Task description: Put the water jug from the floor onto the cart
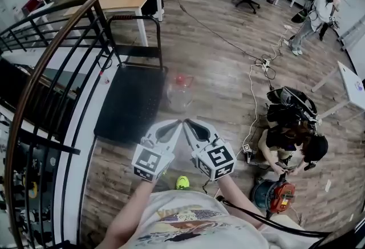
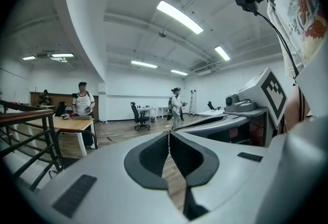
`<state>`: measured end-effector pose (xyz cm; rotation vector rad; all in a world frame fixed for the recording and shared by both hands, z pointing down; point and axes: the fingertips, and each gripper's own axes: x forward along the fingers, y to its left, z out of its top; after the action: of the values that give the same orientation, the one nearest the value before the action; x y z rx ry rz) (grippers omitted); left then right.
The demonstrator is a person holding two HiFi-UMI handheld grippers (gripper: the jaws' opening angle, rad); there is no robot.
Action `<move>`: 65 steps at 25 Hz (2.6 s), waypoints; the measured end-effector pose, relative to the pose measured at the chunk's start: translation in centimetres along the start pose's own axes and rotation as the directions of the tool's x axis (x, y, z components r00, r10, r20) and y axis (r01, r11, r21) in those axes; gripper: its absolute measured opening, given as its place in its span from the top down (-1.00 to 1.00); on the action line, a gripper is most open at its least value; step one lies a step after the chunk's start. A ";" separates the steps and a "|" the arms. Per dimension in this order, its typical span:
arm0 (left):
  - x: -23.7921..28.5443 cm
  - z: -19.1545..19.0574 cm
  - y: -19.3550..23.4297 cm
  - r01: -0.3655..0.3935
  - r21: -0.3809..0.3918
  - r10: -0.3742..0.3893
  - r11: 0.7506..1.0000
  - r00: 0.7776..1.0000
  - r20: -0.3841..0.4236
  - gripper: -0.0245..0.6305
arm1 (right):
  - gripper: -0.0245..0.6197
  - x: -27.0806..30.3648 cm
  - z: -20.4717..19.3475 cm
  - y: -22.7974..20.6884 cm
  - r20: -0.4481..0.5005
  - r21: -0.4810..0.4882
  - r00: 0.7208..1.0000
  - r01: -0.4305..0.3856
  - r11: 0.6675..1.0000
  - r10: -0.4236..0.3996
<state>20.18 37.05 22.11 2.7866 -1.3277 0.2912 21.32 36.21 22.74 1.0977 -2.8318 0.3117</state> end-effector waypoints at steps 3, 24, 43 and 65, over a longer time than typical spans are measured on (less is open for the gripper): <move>0.5 -0.5 1.0 -0.004 -0.011 0.004 1.000 1.000 -0.008 0.88 | 0.84 1.1 -0.3 -0.4 -0.012 0.005 1.000 -0.005 1.000 0.006; 9.3 0.6 18.0 0.142 -0.002 -0.142 0.990 0.990 -0.010 0.88 | 0.84 18.2 3.3 -7.9 -0.074 -0.018 0.988 0.133 0.991 -0.134; 13.0 -0.8 26.1 0.136 0.006 -0.135 0.991 0.990 -0.024 0.88 | 0.84 26.5 3.4 -10.9 -0.054 0.012 0.980 0.191 0.982 -0.190; 30.9 -1.8 32.6 -0.017 -0.009 0.016 1.000 0.992 -0.123 0.88 | 0.84 34.7 3.3 -28.3 -0.117 -0.004 0.993 0.011 1.000 -0.011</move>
<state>13.70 -7.03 28.26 2.7022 -1.3208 0.4477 14.77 -7.74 29.35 1.0570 -2.7217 0.3583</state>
